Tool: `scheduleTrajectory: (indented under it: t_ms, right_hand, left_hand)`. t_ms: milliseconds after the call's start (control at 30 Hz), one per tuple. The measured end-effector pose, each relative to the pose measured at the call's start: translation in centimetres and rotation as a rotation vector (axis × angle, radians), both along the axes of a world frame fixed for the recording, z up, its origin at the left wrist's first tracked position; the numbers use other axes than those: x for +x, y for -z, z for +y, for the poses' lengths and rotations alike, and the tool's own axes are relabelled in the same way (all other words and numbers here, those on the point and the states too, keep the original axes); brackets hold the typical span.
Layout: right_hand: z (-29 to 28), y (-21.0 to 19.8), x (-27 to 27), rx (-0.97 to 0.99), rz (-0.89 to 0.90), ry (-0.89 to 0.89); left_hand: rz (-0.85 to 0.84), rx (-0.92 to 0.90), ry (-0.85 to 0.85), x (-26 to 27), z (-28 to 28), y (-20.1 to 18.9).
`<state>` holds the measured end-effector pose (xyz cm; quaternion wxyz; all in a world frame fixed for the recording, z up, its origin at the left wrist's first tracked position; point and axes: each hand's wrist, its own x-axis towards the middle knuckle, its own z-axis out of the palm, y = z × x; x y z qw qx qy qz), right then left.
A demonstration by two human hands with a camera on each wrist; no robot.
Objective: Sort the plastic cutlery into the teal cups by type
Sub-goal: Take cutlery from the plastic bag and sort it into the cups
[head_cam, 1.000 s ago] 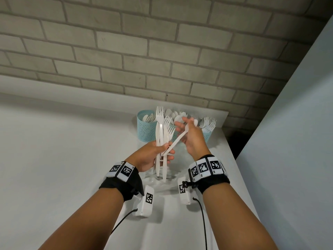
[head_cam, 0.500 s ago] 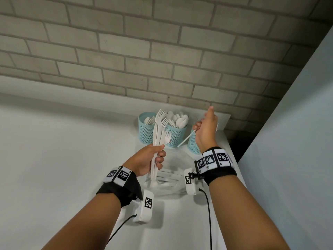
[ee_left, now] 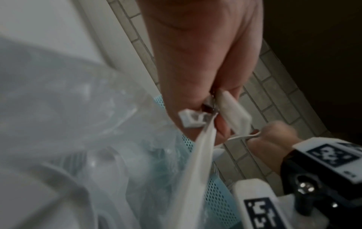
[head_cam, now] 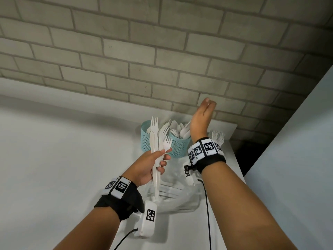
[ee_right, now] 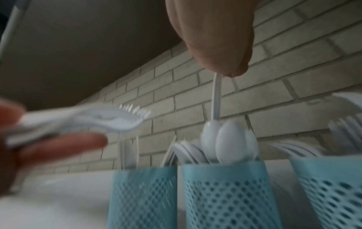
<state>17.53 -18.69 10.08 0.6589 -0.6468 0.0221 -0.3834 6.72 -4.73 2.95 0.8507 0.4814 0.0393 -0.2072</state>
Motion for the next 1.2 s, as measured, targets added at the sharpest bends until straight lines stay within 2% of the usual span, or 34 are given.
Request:
scheduleTrajectory:
  t_ms: [67, 167, 233, 333, 433, 500, 533, 667, 733, 800, 900, 1067, 1200]
  right_hand:
    - [0.0, 1.7, 0.8, -0.229, 0.094, 0.002]
    - [-0.4, 4.5, 1.4, -0.640, 0.439, 0.020]
    - [-0.7, 5.6, 1.2, -0.768, 0.552, -0.028]
    - [-0.9, 5.4, 0.7, -0.831, 0.544, -0.058]
    - [-0.4, 3.8, -0.2, -0.653, 0.357, -0.073]
    - [0.0, 2.3, -1.2, -0.523, 0.264, -0.192]
    - [0.3, 1.6, -1.6, -0.531, 0.258, -0.248]
    - [1.4, 0.1, -2.7, -0.906, 0.433, -0.351]
    - [1.7, 0.2, -2.9, -0.978, 0.515, -0.445]
    - [1.6, 0.2, -3.4, -0.815, 0.546, -0.573]
    - [1.4, -0.2, -4.5, -0.450, 0.555, -0.625]
    - [1.1, -0.5, -4.3, -0.196, 0.464, -0.446]
    - [-0.4, -2.7, -3.9, 0.202, 0.309, -0.342]
  left_hand:
    - [-0.002, 0.009, 0.007, 0.2, 0.0, 0.0]
    - [-0.005, 0.019, 0.016, 0.4, 0.2, -0.1]
    - [-0.006, 0.008, 0.023, 0.5, 0.3, 0.0]
    - [-0.024, -0.006, 0.030, 0.5, 0.4, 0.0]
    - [-0.025, -0.012, 0.031, 0.4, 0.4, 0.0]
    - [-0.020, -0.026, 0.039, 0.3, 0.3, 0.0]
    - [-0.017, -0.033, 0.048, 0.3, 0.3, -0.1]
    - [-0.018, -0.026, 0.090, 0.0, 0.1, -0.5]
    - [-0.022, -0.011, 0.104, -0.2, 0.0, -0.8]
    - [-0.032, -0.002, 0.110, -0.4, -0.1, -0.9]
    - [-0.066, 0.031, 0.112, -0.7, -0.2, -1.1]
    - [-0.133, 0.112, 0.139, -0.9, -0.1, -1.3]
    - [-0.153, 0.171, 0.138, -1.0, 0.0, -1.0]
